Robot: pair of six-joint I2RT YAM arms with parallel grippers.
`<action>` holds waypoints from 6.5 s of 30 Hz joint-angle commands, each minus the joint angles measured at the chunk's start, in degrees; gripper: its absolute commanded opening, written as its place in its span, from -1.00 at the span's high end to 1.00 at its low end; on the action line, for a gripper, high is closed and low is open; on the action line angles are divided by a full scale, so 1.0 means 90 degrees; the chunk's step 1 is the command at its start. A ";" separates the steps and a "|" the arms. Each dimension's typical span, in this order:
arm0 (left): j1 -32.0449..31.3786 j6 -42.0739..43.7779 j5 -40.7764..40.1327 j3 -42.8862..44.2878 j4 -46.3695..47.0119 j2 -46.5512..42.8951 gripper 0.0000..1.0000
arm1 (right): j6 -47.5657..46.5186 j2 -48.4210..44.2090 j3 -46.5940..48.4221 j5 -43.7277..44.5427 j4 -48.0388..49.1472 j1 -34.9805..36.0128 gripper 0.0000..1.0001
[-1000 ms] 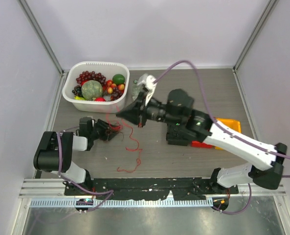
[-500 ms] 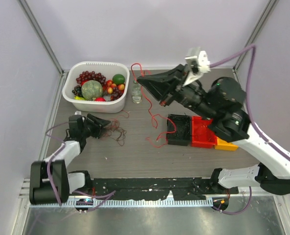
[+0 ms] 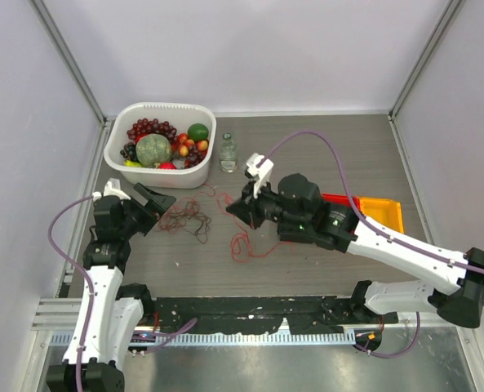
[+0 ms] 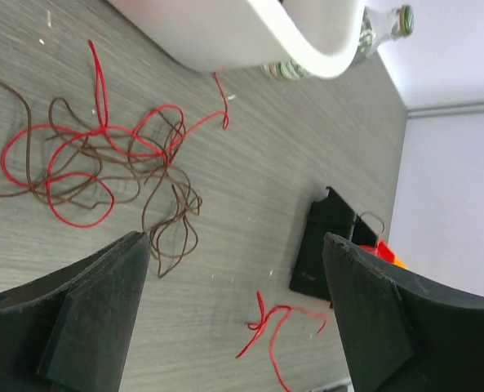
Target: Untangle the cables
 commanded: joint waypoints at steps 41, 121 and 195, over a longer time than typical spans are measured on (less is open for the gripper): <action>-0.1022 0.0320 0.1781 -0.0012 -0.0401 -0.0627 -0.82 | 0.2299 0.0656 -0.2518 0.0671 -0.1994 0.0236 -0.61; -0.1012 0.0261 0.1830 0.0398 -0.0899 -0.0979 -0.84 | -0.1781 0.1360 0.8273 0.5583 -0.1740 -0.2019 0.99; -0.1012 0.0173 0.2143 0.0086 -0.0421 -0.0774 -0.86 | 0.3461 -0.1385 -0.2088 0.3631 -0.3020 -0.4431 0.99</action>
